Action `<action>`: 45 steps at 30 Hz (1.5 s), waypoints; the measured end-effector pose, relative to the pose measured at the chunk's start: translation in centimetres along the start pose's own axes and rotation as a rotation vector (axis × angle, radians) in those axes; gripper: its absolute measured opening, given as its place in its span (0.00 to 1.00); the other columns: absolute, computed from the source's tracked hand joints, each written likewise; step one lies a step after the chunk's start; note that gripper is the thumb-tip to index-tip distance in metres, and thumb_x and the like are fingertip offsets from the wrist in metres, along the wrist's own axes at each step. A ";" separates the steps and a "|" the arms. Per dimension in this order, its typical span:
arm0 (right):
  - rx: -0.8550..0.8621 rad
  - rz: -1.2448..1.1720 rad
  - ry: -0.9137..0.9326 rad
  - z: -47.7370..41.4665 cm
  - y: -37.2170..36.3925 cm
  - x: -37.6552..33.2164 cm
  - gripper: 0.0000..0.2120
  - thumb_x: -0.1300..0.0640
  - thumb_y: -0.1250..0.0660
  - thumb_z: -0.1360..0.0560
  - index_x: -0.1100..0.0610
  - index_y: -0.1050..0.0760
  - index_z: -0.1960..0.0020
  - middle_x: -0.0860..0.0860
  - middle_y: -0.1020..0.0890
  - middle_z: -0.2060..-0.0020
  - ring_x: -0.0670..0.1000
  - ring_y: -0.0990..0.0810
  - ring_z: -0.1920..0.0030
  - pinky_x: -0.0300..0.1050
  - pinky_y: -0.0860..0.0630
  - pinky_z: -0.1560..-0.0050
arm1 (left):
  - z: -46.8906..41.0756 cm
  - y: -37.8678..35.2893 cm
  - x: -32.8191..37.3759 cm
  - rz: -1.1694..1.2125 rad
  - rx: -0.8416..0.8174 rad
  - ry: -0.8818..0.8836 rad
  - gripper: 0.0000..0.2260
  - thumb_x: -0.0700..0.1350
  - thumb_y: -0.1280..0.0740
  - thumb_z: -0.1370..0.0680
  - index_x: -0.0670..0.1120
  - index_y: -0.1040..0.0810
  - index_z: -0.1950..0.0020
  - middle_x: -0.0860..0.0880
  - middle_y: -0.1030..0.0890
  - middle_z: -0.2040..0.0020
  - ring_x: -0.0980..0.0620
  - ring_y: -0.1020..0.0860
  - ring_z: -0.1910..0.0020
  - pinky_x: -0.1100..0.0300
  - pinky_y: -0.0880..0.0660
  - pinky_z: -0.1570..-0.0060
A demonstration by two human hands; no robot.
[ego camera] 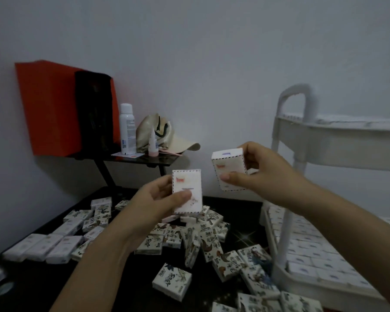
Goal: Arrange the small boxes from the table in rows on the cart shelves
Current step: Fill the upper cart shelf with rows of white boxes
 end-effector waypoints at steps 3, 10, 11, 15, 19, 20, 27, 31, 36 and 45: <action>0.034 -0.019 0.018 2.5 3.8 -1.4 0.19 0.49 0.24 0.35 0.53 0.25 0.48 0.49 0.17 0.52 0.50 0.18 0.49 0.55 0.22 0.44 | 0.9 -3.2 3.4 0.040 -0.057 -0.064 0.20 0.43 0.30 0.32 0.47 0.21 0.40 0.48 0.15 0.48 0.49 0.17 0.51 0.57 0.19 0.54; 0.102 -0.025 0.027 7.1 14.1 -2.9 0.14 0.56 0.27 0.30 0.52 0.22 0.45 0.46 0.15 0.54 0.46 0.16 0.52 0.46 0.19 0.47 | 0.7 -12.3 11.9 -0.023 -0.193 -0.247 0.13 0.41 0.31 0.34 0.47 0.18 0.51 0.49 0.14 0.53 0.52 0.16 0.54 0.64 0.20 0.58; 0.118 -0.024 0.025 7.4 15.7 -2.9 0.13 0.56 0.27 0.30 0.53 0.22 0.45 0.46 0.15 0.54 0.45 0.16 0.53 0.44 0.19 0.48 | 0.3 -13.8 13.0 -0.047 -0.220 -0.279 0.12 0.41 0.31 0.34 0.48 0.18 0.52 0.50 0.14 0.55 0.54 0.16 0.56 0.66 0.21 0.60; 0.226 -0.042 -0.008 7.1 21.8 -1.9 0.12 0.58 0.27 0.29 0.56 0.22 0.46 0.47 0.14 0.55 0.45 0.16 0.54 0.38 0.19 0.53 | -2.4 -19.1 17.4 -0.168 -0.300 -0.354 0.15 0.42 0.29 0.33 0.46 0.19 0.47 0.52 0.14 0.54 0.57 0.16 0.56 0.68 0.21 0.60; 0.355 0.034 -0.076 4.6 27.1 0.9 0.11 0.58 0.26 0.29 0.54 0.23 0.48 0.49 0.15 0.55 0.48 0.16 0.54 0.43 0.19 0.51 | -7.1 -23.1 20.0 -0.244 -0.298 -0.351 0.20 0.43 0.26 0.35 0.42 0.19 0.44 0.47 0.14 0.52 0.52 0.16 0.52 0.61 0.19 0.53; 0.372 0.054 -0.100 3.7 28.2 1.8 0.12 0.58 0.25 0.29 0.55 0.23 0.48 0.50 0.16 0.54 0.49 0.16 0.54 0.44 0.20 0.50 | -8.4 -24.0 20.4 -0.280 -0.294 -0.346 0.17 0.41 0.26 0.33 0.42 0.19 0.44 0.47 0.14 0.52 0.52 0.16 0.53 0.60 0.19 0.53; 0.378 0.326 -0.246 -3.8 32.8 7.3 0.17 0.56 0.24 0.30 0.57 0.26 0.47 0.54 0.20 0.48 0.54 0.20 0.50 0.53 0.21 0.46 | -18.3 -28.3 20.8 -0.548 -0.248 -0.244 0.11 0.40 0.24 0.29 0.41 0.18 0.48 0.47 0.15 0.53 0.51 0.16 0.54 0.59 0.19 0.52; 0.281 0.548 -0.333 -8.1 33.1 9.1 0.18 0.57 0.27 0.28 0.58 0.28 0.41 0.55 0.23 0.42 0.54 0.25 0.46 0.47 0.27 0.50 | -23.0 -29.8 20.9 -0.753 -0.260 -0.191 0.11 0.39 0.27 0.27 0.40 0.21 0.46 0.45 0.16 0.52 0.51 0.17 0.55 0.60 0.19 0.54; 0.254 0.545 -0.361 -11.3 32.6 11.2 0.15 0.55 0.30 0.26 0.59 0.26 0.42 0.55 0.23 0.44 0.54 0.25 0.48 0.45 0.28 0.52 | -26.6 -31.4 21.4 -0.990 -0.268 -0.201 0.10 0.42 0.30 0.25 0.41 0.22 0.45 0.44 0.17 0.50 0.49 0.18 0.51 0.55 0.20 0.46; 0.183 0.356 -0.363 -11.4 32.4 14.6 0.12 0.57 0.26 0.27 0.56 0.25 0.46 0.54 0.19 0.53 0.49 0.23 0.61 0.39 0.27 0.66 | -30.0 -33.7 20.8 -1.137 -0.243 -0.276 0.09 0.46 0.28 0.25 0.45 0.27 0.59 0.49 0.21 0.59 0.57 0.24 0.62 0.64 0.27 0.66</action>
Point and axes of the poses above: each hand's wrist, its own z-axis away from the middle knuckle, its own y-axis out of the back of the hand, x = y × z, the point moved 3 cm from there along -z, towards the middle knuckle
